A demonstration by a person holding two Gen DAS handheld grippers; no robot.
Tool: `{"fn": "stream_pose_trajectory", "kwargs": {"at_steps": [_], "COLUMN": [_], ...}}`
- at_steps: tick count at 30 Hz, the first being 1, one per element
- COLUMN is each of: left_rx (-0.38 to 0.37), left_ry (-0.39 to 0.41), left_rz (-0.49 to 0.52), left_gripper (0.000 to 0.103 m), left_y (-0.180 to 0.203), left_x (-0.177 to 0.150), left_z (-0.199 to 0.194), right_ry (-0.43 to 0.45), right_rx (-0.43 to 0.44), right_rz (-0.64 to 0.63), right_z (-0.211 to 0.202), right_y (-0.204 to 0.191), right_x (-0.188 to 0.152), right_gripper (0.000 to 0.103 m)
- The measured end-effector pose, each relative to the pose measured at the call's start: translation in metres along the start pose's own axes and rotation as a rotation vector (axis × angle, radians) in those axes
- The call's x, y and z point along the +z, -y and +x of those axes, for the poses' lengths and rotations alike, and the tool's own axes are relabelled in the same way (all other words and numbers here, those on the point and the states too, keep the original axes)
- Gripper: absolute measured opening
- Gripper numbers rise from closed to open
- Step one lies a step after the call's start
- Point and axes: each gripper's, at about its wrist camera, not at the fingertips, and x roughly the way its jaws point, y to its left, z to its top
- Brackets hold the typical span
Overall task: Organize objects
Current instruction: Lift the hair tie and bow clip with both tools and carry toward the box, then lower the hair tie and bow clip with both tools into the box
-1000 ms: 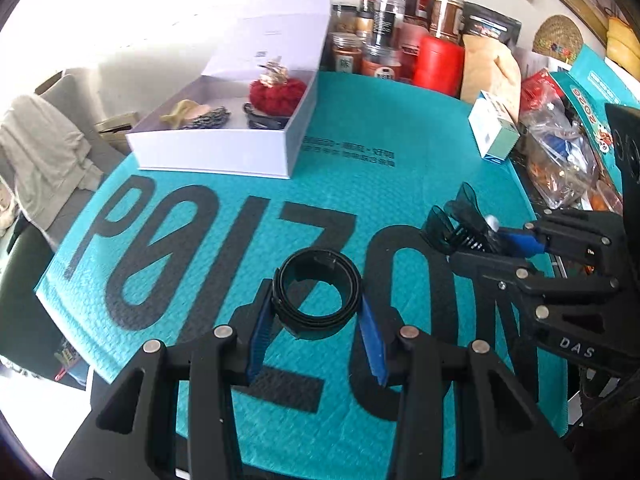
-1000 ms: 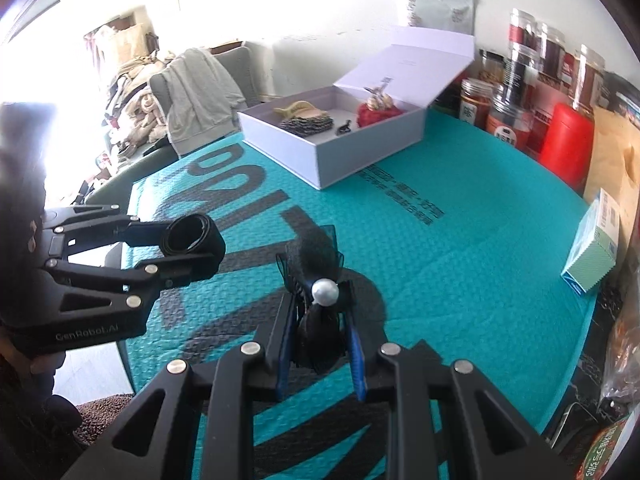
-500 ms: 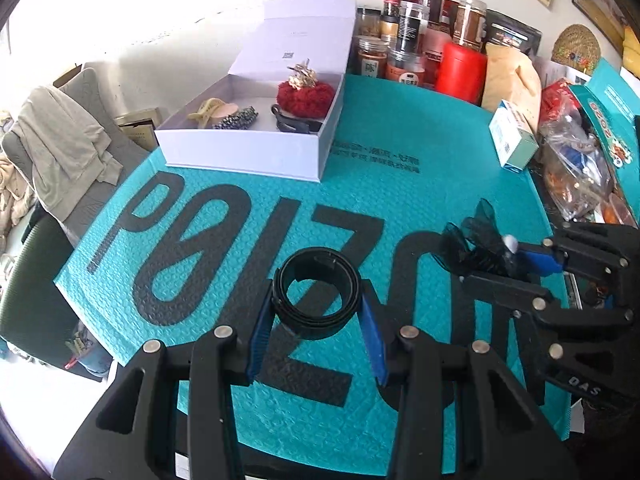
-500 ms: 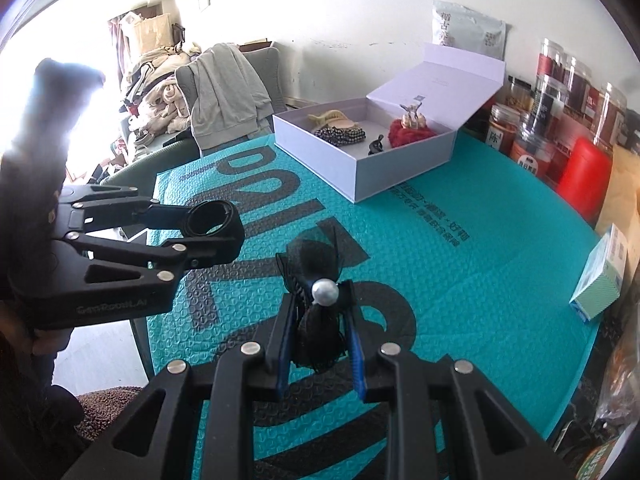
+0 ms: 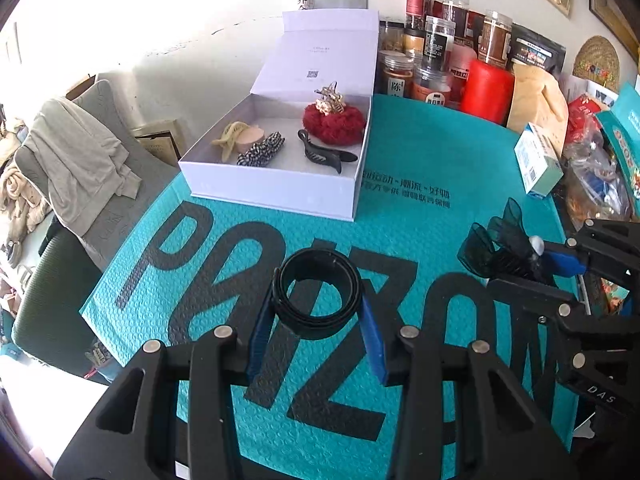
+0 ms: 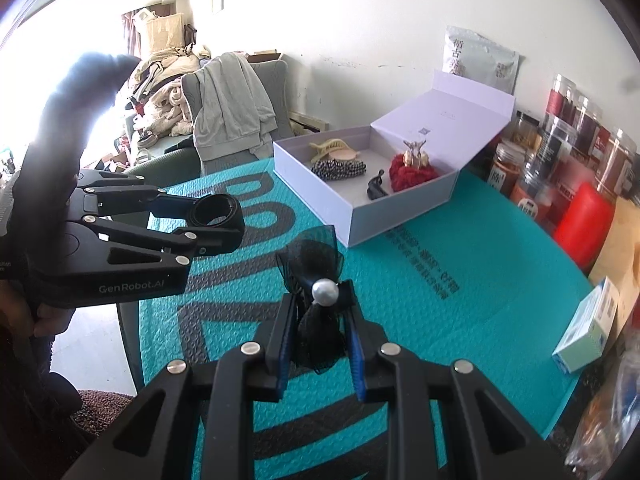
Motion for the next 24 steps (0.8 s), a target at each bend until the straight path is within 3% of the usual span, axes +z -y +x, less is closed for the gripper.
{"fn": "stream_pose_trajectory", "kwargs": {"at_steps": [24], "left_rx": [-0.003], "left_ry": [0.017], "left_rz": [0.021], "left_gripper": [0.039], "left_y": [-0.045], "left_x": [0.078], "left_z": [0.031], "right_ry": [0.062], "right_rx": [0.004], "right_rz": [-0.071], "right_z": [0.023], "right_y": [0.017], "right_x": [0.077], "right_gripper": [0.023]}}
